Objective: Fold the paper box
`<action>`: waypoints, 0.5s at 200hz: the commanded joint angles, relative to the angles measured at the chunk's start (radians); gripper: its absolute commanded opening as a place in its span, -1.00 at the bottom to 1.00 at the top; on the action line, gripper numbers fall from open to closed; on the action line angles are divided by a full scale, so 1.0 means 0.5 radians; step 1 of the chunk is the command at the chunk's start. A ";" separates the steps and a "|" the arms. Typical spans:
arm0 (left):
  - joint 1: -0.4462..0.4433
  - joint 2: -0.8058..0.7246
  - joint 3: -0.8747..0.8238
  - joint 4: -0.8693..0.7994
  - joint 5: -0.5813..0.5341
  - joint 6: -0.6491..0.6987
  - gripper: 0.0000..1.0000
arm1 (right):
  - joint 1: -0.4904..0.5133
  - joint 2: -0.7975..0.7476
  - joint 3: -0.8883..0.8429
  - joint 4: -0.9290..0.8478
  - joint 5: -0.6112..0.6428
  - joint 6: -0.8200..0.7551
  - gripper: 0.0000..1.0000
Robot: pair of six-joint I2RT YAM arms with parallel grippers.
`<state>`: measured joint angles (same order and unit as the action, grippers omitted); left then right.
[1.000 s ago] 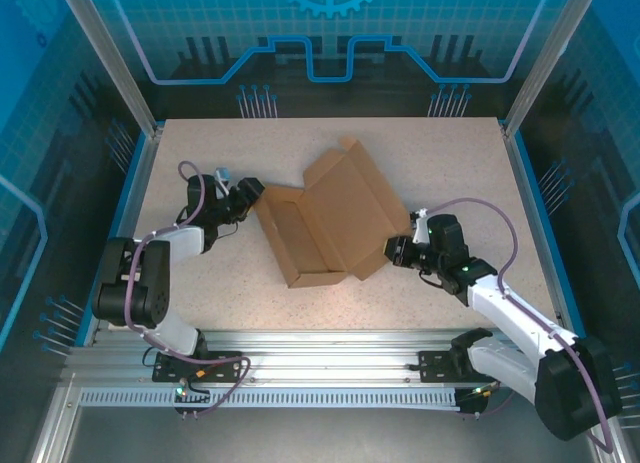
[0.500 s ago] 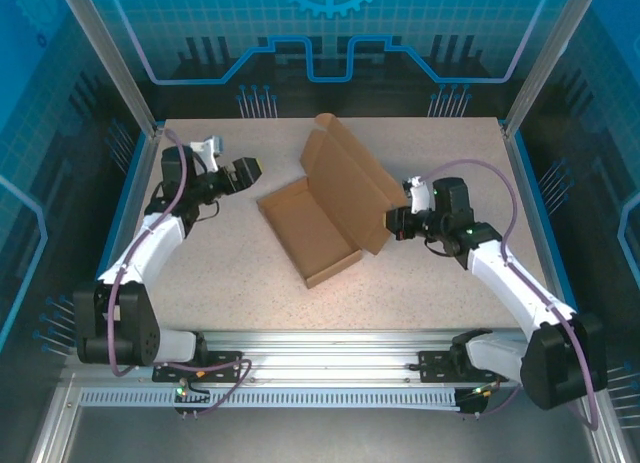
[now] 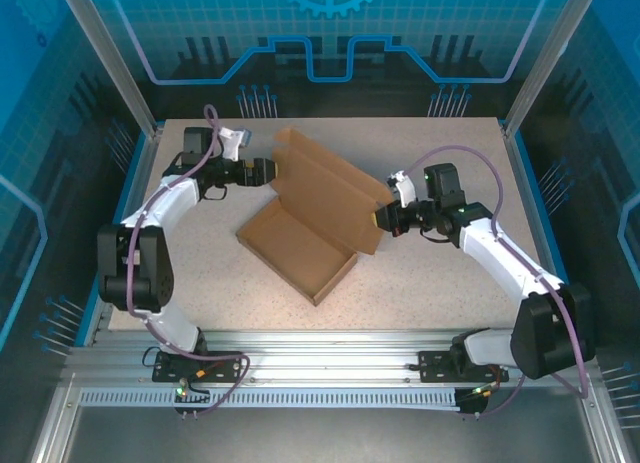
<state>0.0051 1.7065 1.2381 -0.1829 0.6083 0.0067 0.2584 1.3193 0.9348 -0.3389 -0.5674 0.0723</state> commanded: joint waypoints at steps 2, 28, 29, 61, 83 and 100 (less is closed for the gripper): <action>-0.004 0.076 0.041 0.042 0.098 0.179 0.95 | -0.017 0.027 0.065 -0.049 -0.136 -0.074 -0.79; -0.010 0.221 0.184 -0.118 0.084 0.339 0.93 | -0.016 0.054 0.072 -0.063 -0.147 -0.080 -0.76; -0.010 0.226 0.188 -0.122 0.082 0.344 0.93 | -0.017 0.056 0.074 -0.064 -0.149 -0.082 -0.76; -0.010 0.301 0.235 -0.140 0.154 0.380 0.85 | -0.013 0.070 0.073 -0.071 -0.135 -0.087 -0.76; -0.016 0.315 0.258 -0.196 0.189 0.376 0.64 | -0.014 0.080 0.085 -0.075 -0.094 -0.083 -0.75; -0.034 0.288 0.250 -0.219 0.129 0.368 0.43 | -0.012 0.086 0.087 -0.062 -0.058 -0.060 -0.75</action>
<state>0.0021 1.8511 1.3338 -0.2531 0.6529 0.1631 0.2584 1.3525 0.9443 -0.3550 -0.6025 0.0471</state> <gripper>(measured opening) 0.746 0.123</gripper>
